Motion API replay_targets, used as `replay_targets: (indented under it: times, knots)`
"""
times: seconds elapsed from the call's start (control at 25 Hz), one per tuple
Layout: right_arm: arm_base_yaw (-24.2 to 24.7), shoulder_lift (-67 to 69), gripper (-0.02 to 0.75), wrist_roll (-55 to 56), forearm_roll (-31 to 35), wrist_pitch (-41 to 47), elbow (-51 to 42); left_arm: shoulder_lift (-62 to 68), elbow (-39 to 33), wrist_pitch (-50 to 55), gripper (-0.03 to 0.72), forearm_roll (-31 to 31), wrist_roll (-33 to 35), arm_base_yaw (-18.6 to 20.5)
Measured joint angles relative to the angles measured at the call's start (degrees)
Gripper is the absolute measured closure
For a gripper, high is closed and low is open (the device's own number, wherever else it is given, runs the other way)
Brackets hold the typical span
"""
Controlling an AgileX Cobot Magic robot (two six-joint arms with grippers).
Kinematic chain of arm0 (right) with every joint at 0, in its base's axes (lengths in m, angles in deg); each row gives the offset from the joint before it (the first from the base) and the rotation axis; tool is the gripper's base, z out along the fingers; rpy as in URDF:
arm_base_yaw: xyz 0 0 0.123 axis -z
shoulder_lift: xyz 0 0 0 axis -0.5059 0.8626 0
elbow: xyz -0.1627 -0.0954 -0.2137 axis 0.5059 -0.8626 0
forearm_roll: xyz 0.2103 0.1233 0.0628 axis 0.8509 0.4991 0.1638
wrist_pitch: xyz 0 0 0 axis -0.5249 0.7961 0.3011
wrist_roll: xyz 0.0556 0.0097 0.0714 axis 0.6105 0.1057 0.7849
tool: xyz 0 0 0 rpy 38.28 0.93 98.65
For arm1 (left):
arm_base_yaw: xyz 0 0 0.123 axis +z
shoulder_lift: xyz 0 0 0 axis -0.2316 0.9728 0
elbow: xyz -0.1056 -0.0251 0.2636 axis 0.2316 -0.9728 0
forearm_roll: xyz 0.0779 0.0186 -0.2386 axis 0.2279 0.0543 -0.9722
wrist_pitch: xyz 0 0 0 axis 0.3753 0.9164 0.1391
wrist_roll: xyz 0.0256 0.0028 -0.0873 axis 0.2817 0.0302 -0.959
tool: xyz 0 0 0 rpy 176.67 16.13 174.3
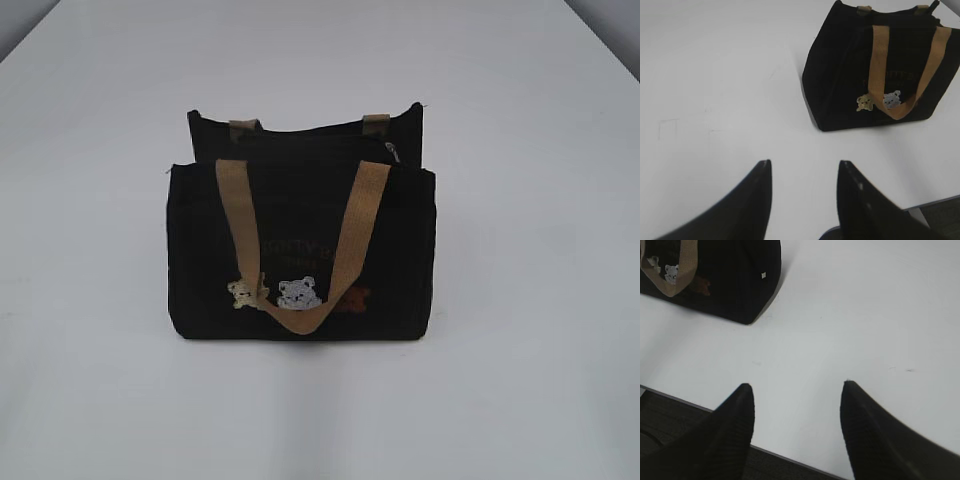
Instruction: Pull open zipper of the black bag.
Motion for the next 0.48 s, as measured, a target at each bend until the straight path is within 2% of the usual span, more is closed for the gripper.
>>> replay_targets:
  times: [0.2,0.4,0.48]
  knots:
    - [0.5,0.0,0.307,0.0,0.1,-0.2,0.0,0.0,0.0,0.0,0.391,0.0,0.0,1.3]
    - [8.2,0.0,0.307,0.0,0.1,-0.2,0.0,0.0,0.0,-0.1,0.423,-0.1,0.0,12.7]
    - [9.1,0.0,0.307,0.1,0.1,-0.2,0.0,0.0,0.0,-0.1,0.437,-0.1,0.0,14.3]
